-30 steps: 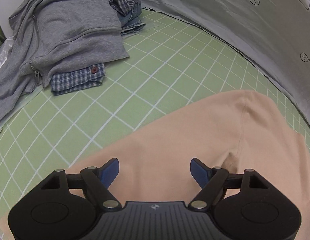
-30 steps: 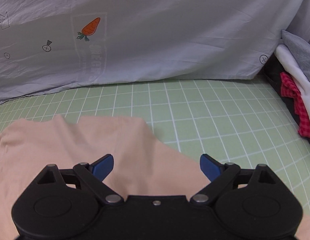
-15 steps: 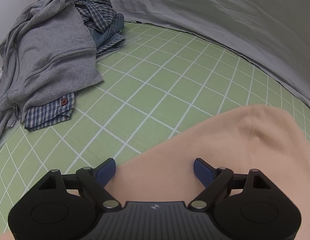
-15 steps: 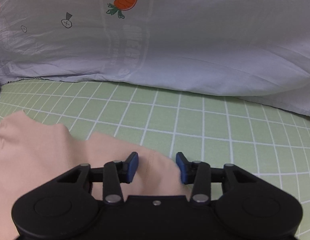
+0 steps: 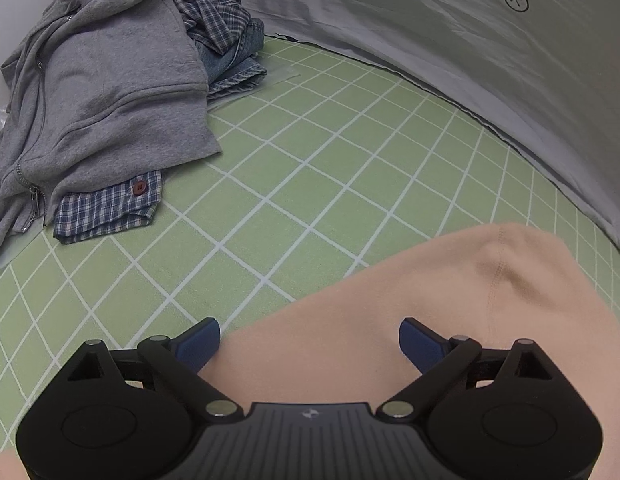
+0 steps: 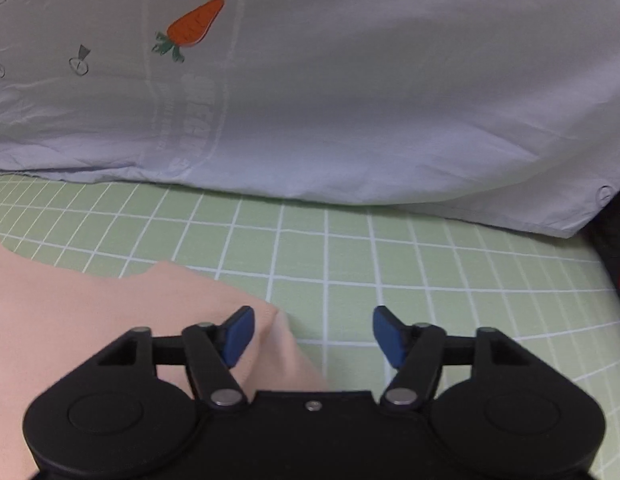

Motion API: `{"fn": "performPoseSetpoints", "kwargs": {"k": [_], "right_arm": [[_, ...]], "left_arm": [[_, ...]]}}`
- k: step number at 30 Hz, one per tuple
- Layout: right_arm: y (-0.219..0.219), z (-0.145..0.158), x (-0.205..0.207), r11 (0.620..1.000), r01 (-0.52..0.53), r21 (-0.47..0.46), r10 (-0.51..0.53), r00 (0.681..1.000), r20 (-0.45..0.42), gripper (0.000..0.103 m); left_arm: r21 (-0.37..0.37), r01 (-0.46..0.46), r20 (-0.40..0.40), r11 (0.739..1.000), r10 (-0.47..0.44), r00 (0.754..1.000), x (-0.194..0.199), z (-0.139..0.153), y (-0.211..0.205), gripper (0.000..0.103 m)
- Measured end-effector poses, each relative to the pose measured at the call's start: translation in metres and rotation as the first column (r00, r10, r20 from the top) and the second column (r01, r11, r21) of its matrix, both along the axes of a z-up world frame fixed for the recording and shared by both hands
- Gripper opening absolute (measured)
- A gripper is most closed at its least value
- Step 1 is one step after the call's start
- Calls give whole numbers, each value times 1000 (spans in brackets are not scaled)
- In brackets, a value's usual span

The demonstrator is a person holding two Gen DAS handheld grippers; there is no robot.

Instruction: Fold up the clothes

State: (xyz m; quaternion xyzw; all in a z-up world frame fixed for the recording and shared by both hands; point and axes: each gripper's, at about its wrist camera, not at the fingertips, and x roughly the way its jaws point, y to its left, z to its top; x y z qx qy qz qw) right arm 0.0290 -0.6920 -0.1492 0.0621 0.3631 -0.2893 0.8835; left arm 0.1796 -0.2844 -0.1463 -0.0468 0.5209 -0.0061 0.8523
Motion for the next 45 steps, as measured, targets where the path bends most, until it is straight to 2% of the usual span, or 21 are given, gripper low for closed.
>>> {"fn": "performPoseSetpoints", "kwargs": {"k": [1, 5, 10, 14, 19, 23, 26, 30, 36, 38, 43, 45], "right_arm": [[4, 9, -10, 1000, 16, 9, -17, 999, 28, 87], [26, 37, -60, 994, 38, 103, -47, 995, 89, 101], [72, 54, -128, 989, 91, 114, -102, 990, 101, 103], [108, 52, -173, 980, 117, 162, -134, 986, 103, 103], [153, 40, -204, 973, 118, 201, -130, 990, 49, 103], [189, 29, -227, 965, 129, 228, -133, 991, 2, 103], [208, 23, -232, 966, 144, 213, -142, 990, -26, 103], [230, 23, -234, 964, 176, 197, -168, 984, -56, 103], [258, 21, -228, 961, 203, 189, -184, 976, -115, 103], [264, 20, -225, 960, 212, 183, -191, 973, -127, 103], [278, 19, -216, 961, 226, 158, -201, 966, -160, 103], [281, 19, -214, 962, 229, 151, -203, 964, -172, 103]], "left_arm": [[-24, -8, 4, 1000, 8, 1000, -4, 6, 7, 96], [-69, -13, 37, 998, 15, 999, -28, 34, 39, 96], [-90, -31, 51, 995, 36, 998, -69, 58, 91, 96], [-98, -57, 17, 994, 59, 998, -104, 56, 130, 96], [-88, -106, -37, 991, 103, 994, -140, 43, 180, 96], [-68, -144, -85, 987, 138, 987, -155, 30, 214, 96], [-58, -138, -101, 989, 132, 986, -161, 22, 232, 96], [-32, -80, -117, 996, 76, 990, -165, 12, 243, 96], [-45, 6, -135, 999, -12, 991, -157, 0, 246, 96], [-30, 31, -119, 999, -34, 992, -155, -1, 245, 95], [13, 77, -81, 997, -76, 994, -155, 0, 246, 83], [49, 100, -67, 994, -96, 993, -157, 1, 245, 70]]}}
